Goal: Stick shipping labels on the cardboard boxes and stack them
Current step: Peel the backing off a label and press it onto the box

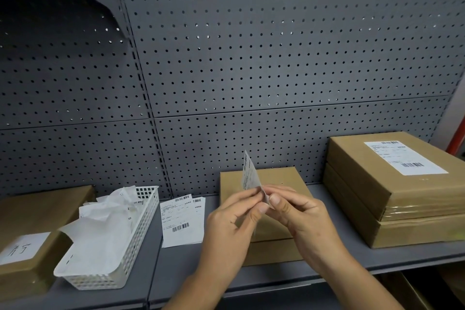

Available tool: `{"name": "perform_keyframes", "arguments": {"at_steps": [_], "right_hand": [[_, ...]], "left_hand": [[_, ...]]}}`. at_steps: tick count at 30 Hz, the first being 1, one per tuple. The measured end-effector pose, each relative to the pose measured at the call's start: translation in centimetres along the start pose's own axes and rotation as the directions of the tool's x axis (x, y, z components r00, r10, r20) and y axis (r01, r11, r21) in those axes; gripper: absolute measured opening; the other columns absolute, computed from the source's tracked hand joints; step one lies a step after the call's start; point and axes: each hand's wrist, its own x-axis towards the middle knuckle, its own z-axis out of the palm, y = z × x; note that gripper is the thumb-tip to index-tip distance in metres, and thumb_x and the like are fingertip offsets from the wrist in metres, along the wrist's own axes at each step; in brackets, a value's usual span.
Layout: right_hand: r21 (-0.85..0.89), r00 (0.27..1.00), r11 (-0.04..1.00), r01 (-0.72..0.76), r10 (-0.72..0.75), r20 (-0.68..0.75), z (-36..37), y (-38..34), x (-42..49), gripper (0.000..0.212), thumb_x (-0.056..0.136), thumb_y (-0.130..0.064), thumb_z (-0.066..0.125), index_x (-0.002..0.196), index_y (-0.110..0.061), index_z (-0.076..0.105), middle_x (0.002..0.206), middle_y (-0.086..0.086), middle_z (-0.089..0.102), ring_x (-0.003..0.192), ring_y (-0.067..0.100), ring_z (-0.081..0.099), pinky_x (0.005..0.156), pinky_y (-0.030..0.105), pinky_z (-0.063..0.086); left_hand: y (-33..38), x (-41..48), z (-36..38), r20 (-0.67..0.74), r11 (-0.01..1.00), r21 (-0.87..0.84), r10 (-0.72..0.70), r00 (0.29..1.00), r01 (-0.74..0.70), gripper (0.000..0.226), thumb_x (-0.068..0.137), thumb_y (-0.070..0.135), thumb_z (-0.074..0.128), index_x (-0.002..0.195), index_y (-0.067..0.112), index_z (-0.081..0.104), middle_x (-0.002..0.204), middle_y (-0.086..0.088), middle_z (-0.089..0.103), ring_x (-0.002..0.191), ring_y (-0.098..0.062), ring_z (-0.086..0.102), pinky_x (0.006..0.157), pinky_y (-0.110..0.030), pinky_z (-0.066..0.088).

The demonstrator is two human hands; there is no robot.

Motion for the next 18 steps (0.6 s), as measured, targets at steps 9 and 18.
{"name": "perform_keyframes", "arguments": {"at_steps": [9,18], "right_hand": [[0.003,0.999,1.000,-0.001,0.001,-0.034,0.42,-0.11,-0.27,0.021,0.084,-0.008,0.072,0.102,-0.001,0.081,0.117,0.017,0.076,0.115,0.031,0.072,0.092,0.037,0.061],[0.007,0.999,1.000,0.011,-0.011,-0.051,0.84,-0.59,0.02,0.018,0.085,-0.007,0.071,0.100,-0.001,0.080,0.112,0.018,0.077,0.109,0.030,0.074,0.087,0.039,0.062]], "left_hand": [[0.17,0.09,-0.04,0.007,0.995,0.087,0.041,0.999,-0.042,0.029,0.094,0.038,0.068,0.120,0.028,0.078,0.125,0.025,0.070,0.119,0.002,0.065,0.100,-0.014,0.048],[0.58,0.84,-0.28,0.042,0.982,0.176,0.059,0.997,-0.066,0.028,0.098,0.036,0.065,0.123,0.032,0.076,0.133,0.025,0.066,0.125,0.006,0.059,0.104,-0.010,0.043]]}}
